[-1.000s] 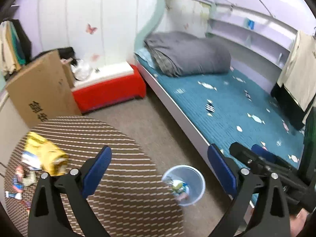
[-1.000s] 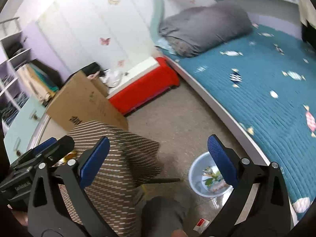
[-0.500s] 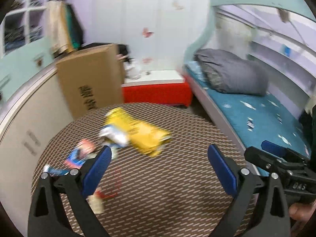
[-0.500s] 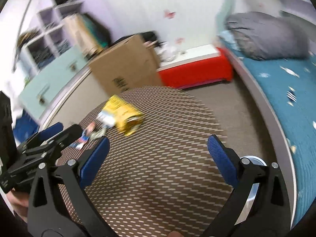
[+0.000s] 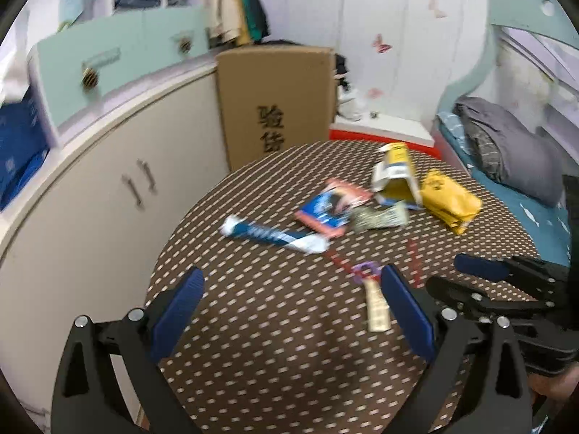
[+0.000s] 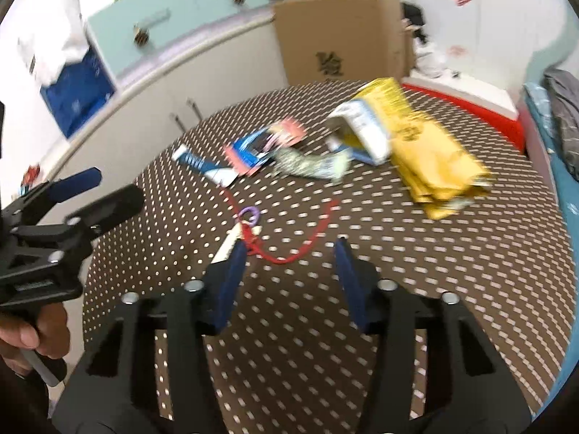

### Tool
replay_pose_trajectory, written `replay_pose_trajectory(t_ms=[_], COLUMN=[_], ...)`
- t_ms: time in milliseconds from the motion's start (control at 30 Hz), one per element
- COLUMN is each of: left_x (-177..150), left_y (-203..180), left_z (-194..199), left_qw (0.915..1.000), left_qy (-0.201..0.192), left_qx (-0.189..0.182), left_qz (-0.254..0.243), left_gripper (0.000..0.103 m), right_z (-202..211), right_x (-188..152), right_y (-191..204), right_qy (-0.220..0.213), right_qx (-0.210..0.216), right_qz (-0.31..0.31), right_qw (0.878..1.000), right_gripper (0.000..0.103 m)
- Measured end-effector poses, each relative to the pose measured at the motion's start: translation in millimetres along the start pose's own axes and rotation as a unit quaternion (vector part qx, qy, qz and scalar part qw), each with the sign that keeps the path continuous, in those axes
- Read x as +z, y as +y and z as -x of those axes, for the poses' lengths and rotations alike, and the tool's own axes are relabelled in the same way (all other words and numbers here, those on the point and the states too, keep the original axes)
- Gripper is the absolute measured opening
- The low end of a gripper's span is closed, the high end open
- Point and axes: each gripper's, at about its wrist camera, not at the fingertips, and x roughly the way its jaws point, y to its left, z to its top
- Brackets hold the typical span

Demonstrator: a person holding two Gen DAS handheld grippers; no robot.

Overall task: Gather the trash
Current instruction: 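Move both tools back over the table toward the red string tag, then grasp the red string tag with the right tool while the left tool grasps the purple-ring tag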

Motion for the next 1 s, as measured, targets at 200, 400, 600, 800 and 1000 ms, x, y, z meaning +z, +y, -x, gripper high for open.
replay_pose_trajectory(t_ms=[200,400,600,800,1000], left_x=[-15.8,-20.8,-21.3,-17.6,-13.5], left_y=[23.5,10.7,-11.3,-45.9,-60.4], left_z=[-11.1,-21.0,-34.6,-56.0,-71.9], left_qw=[0.9997,0.9994,0.9985,0.9951,0.9922], left_qy=[0.021,0.034,0.044,0.054,0.065], left_qx=[0.007,-0.005,-0.023,-0.040,-0.058], left_qz=[0.013,-0.001,-0.024,-0.073,-0.090], left_gripper=[0.096,0.096,0.096,0.095,0.048], right_z=[-22.1,-36.1,-14.7,13.7,42.9], right_x=[5.8,4.7,-5.5,-12.3,-21.7], right_y=[13.1,21.0,3.1,-30.6,-51.8], right_qy=[0.018,0.026,0.005,-0.019,-0.046], right_qx=[0.030,0.018,0.014,-0.001,-0.013], right_qz=[0.022,0.035,0.014,-0.026,-0.051], right_qw=[0.999,0.999,1.000,0.999,0.998], right_gripper=[0.036,0.011,0.006,0.006,0.006])
